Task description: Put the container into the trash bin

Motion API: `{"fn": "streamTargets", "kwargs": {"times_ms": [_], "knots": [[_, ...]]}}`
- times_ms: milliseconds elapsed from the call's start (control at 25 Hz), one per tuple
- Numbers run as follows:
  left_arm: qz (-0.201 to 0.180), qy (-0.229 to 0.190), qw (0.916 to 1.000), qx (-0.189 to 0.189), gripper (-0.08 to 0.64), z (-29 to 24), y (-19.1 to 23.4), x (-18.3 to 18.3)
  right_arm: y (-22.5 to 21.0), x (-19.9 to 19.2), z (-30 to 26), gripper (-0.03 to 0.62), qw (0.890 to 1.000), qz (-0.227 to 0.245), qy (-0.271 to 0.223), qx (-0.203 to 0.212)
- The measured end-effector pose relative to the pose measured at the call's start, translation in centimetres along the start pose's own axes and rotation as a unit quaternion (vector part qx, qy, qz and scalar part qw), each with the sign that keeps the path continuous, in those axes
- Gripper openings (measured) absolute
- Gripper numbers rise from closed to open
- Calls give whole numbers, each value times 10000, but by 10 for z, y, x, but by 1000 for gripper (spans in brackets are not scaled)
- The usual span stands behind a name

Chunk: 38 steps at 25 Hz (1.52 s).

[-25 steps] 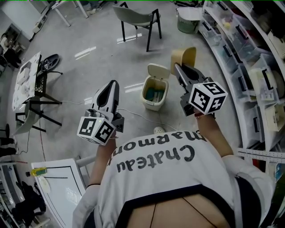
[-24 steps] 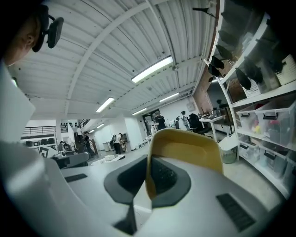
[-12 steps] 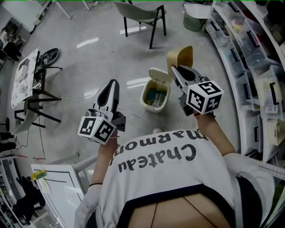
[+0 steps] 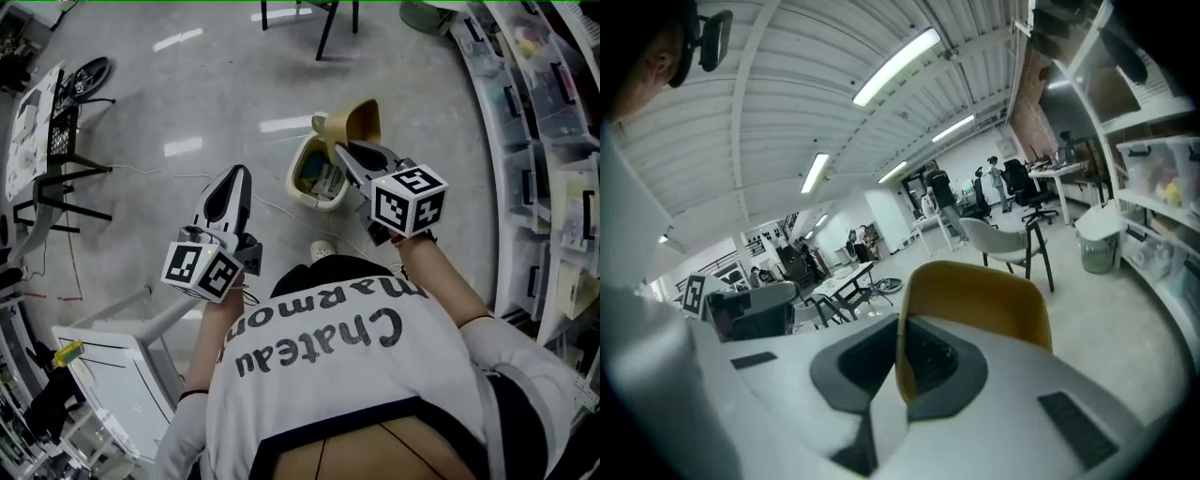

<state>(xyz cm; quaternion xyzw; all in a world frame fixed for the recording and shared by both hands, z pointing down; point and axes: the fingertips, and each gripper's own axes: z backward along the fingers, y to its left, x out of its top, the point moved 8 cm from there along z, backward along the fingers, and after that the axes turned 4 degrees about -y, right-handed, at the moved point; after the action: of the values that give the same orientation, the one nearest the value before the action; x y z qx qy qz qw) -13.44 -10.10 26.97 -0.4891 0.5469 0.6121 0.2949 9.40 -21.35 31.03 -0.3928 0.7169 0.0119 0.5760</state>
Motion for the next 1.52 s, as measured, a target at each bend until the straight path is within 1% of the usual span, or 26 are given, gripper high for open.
{"fn": "streamTargets", "kwargs": {"times_ms": [120, 280, 440, 720, 800, 920, 1040, 1120, 1280, 1360, 1520], "knots": [[-47, 327, 9994, 100, 23, -2, 11, -18, -8, -26, -18, 35, 9991, 19, 409, 76], [13, 673, 9975, 222, 23, 0, 29, -43, -19, -67, -38, 35, 9956, -72, 912, 212], [198, 777, 9961, 361, 23, 10, 42, -68, -28, -117, -56, 35, 9881, -81, 1476, 418], [552, 1205, 9891, 636, 23, 28, 67, -120, -36, -200, -91, 35, 9750, -329, 2126, 556], [628, 1235, 9880, 681, 23, 33, 69, -128, -40, -225, -96, 35, 9692, -321, 2375, 575], [703, 1295, 9866, 703, 23, 39, 73, -139, -47, -255, -107, 35, 9598, -161, 2723, 661], [800, 1426, 9835, 770, 23, 44, 75, -148, -54, -273, -118, 35, 9505, 27, 3004, 796], [828, 1488, 9820, 814, 23, 47, 75, -152, -57, -280, -124, 35, 9419, 142, 3208, 982], [533, 1615, 9824, 774, 23, 48, 81, -157, -62, -293, -145, 35, 9221, 668, 3589, 1280], [514, 1635, 9823, 753, 23, 48, 83, -160, -66, -301, -155, 35, 9143, 864, 3738, 1299], [684, 1638, 9809, 792, 23, 45, 86, -166, -83, -320, -164, 35, 9058, 823, 3989, 1168]]}}
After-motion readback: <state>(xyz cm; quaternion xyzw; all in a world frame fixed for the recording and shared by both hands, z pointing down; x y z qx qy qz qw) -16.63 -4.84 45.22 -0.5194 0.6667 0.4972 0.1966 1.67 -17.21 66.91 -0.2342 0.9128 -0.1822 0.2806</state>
